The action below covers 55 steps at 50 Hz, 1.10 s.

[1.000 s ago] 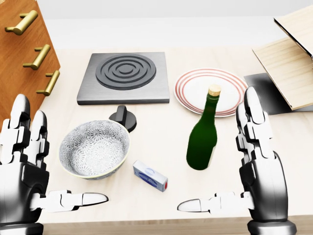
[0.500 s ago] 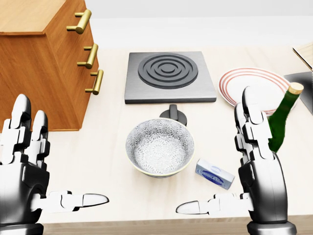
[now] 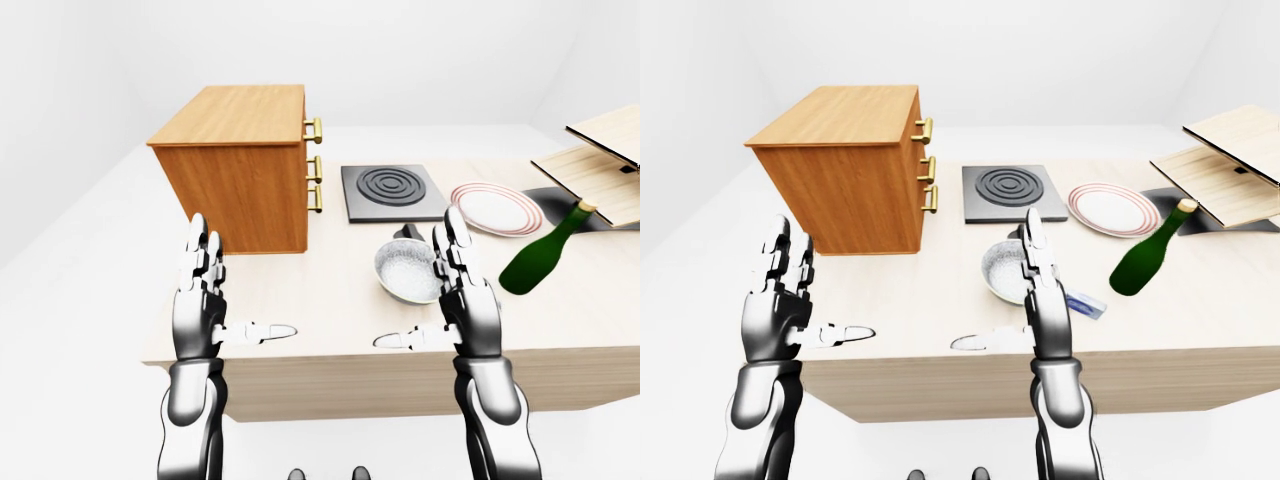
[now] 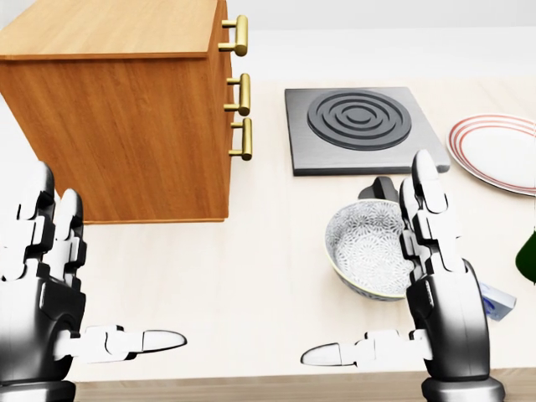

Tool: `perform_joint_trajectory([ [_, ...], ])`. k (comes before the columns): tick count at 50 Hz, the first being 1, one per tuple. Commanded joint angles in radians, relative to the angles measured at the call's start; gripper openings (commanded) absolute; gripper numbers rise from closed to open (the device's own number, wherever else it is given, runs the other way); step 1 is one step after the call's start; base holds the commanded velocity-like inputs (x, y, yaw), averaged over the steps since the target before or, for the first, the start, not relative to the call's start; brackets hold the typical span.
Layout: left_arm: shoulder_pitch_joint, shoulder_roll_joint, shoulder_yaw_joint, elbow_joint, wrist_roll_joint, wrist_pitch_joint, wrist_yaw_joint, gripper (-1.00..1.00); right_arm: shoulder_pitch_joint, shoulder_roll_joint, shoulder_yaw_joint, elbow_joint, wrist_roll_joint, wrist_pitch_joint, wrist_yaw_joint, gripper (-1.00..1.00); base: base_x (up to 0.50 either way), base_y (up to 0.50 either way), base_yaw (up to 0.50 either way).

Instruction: Put the bowl on the top of the cabinet.

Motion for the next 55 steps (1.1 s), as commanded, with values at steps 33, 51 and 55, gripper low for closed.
perform_joint_trajectory([
  [33,-0.001,0.001,-0.004,0.014,0.001,0.000,-0.005,1.00,-0.003,-0.002,0.005,0.018,0.003,0.000,0.007,1.00,0.00,0.47,0.00],
  [51,-0.005,0.001,-0.003,0.013,0.001,0.000,-0.002,1.00,-0.012,-0.001,0.003,0.028,0.018,0.000,0.011,1.00,0.00,0.01,0.00],
  [55,-0.009,0.001,-0.002,0.017,0.001,0.000,0.000,1.00,-0.016,-0.001,0.000,0.035,0.021,0.000,0.010,1.00,0.00,0.00,0.00],
])
